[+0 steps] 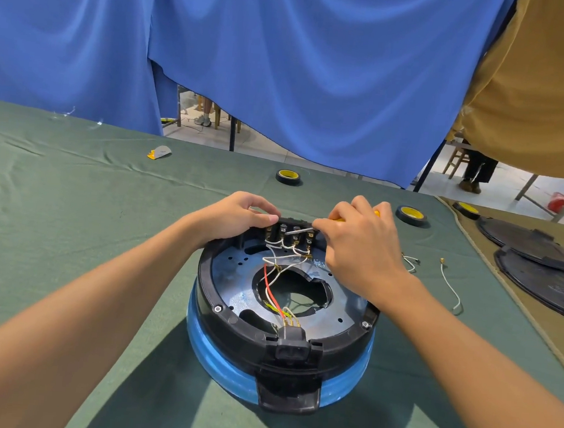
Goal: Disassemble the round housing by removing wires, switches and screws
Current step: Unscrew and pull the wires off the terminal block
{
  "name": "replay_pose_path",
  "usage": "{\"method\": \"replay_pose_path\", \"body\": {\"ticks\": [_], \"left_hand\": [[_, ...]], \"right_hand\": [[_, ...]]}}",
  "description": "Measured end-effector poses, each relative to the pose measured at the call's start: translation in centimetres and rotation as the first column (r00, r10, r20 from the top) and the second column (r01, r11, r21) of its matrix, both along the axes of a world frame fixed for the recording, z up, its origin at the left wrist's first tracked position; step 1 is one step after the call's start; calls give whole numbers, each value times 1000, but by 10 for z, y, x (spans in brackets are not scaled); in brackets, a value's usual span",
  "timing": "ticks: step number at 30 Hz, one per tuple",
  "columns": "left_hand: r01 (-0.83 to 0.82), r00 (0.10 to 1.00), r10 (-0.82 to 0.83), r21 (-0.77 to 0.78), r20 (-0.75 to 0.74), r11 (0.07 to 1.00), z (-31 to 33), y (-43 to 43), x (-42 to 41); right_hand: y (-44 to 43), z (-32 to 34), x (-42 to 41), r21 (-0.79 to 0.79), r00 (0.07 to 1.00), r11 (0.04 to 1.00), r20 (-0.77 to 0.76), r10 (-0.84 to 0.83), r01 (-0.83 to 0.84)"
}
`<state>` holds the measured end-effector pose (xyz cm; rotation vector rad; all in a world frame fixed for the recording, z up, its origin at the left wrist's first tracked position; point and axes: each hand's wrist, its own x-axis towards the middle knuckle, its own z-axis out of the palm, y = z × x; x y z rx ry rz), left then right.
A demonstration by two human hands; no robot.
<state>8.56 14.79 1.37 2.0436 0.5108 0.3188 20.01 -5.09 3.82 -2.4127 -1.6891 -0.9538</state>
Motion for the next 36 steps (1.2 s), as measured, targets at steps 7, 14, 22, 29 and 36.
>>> {"method": "replay_pose_path", "body": {"ticks": [7, 14, 22, 29, 36], "left_hand": [[-25, 1000, 25, 6, 2, 1000, -5, 6, 4], [-71, 997, 70, 17, 14, 997, -9, 10, 7], [-101, 995, 101, 10, 4, 995, -8, 11, 8], [-99, 995, 100, -27, 14, 995, -6, 7, 6], [-82, 996, 84, -64, 25, 995, -6, 8, 6]], "right_hand": [[3, -2, 3, 3, 1000, 1000, 7, 20, -20], [6, 2, 6, -30, 998, 998, 29, 60, -59], [24, 24, 25, -144, 975, 968, -123, 186, -203], [38, 35, 45, -229, 912, 933, -368, 180, -276], [15, 7, 24, -68, 981, 992, -165, 97, -110]]}}
